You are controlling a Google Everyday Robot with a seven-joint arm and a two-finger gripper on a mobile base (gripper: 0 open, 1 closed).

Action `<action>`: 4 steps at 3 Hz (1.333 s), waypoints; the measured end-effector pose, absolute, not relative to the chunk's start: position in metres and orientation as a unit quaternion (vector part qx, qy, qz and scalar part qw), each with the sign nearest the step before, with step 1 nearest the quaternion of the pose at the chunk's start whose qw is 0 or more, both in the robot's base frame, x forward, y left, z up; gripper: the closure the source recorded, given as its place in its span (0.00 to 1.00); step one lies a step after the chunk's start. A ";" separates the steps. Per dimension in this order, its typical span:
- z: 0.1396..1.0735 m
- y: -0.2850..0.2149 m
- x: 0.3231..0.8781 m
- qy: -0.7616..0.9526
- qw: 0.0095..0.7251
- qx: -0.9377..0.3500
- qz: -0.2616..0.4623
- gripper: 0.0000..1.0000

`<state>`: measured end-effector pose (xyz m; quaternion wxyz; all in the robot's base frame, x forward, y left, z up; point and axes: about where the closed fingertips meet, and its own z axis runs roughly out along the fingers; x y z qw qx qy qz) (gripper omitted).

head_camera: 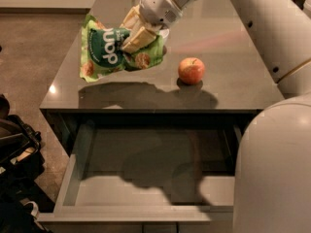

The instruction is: Pick green rice chip bag from top drawer and place on counter

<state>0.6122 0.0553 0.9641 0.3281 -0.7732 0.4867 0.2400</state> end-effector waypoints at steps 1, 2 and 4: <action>0.964 0.055 0.612 0.487 0.328 -0.773 0.240 0.35; 0.964 0.055 0.612 0.487 0.328 -0.773 0.240 0.12; 0.964 0.055 0.612 0.487 0.328 -0.773 0.240 0.00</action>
Offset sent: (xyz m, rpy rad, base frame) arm 0.0000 0.0000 0.0000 0.0000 0.0000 0.0000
